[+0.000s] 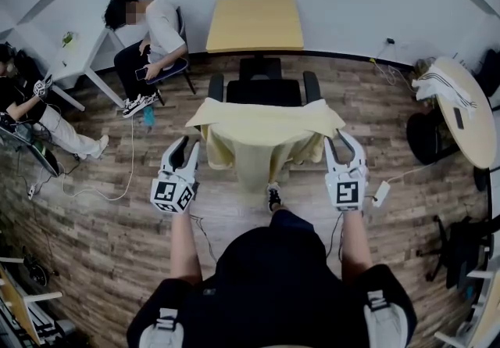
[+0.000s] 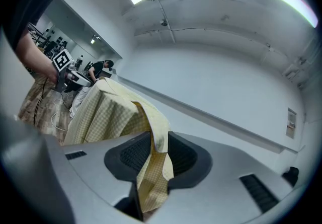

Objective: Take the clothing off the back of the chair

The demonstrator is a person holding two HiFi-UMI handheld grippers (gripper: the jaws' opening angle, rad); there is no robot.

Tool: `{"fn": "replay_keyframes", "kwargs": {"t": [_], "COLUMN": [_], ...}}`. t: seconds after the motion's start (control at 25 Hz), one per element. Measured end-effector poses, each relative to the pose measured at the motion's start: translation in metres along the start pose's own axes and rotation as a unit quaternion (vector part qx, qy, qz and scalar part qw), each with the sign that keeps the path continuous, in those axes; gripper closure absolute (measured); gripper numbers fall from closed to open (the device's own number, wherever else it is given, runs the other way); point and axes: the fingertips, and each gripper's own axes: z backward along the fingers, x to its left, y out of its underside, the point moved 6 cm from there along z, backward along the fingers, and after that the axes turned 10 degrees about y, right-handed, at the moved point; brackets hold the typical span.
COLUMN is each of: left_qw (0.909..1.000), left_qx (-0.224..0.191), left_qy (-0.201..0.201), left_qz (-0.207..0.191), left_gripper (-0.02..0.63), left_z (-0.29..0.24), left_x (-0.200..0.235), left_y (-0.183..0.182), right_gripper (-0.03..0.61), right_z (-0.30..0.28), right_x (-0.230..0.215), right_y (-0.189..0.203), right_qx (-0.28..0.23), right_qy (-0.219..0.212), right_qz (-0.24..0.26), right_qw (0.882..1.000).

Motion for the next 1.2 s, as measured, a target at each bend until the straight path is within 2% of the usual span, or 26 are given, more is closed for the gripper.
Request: {"fn": "replay_keyframes", "kwargs": {"t": [0.44, 0.64, 0.76, 1.2], "left_qw": [0.9997, 0.9985, 0.9969, 0.9962], "left_qx": [-0.011, -0.015, -0.01, -0.027], "left_qy": [-0.009, -0.015, -0.017, -0.002], "left_qz": [-0.022, -0.051, -0.076, -0.083], "left_gripper": [0.486, 0.486, 0.486, 0.486], "left_z": [-0.019, -0.026, -0.029, -0.038], "left_x": [0.019, 0.021, 0.02, 0.019], "left_y": [-0.007, -0.018, -0.024, -0.034], "right_gripper": [0.53, 0.568, 0.571, 0.572], "right_z": [-0.017, -0.02, -0.021, -0.025], "right_x": [0.005, 0.0, -0.001, 0.001], "right_y": [-0.002, -0.001, -0.001, 0.005], "right_qx": [-0.007, -0.011, -0.012, -0.011], "right_qy": [-0.014, -0.015, -0.017, -0.031], "right_qz": [-0.013, -0.023, -0.023, -0.032], "right_qw": [1.0, 1.0, 1.0, 0.999]}}
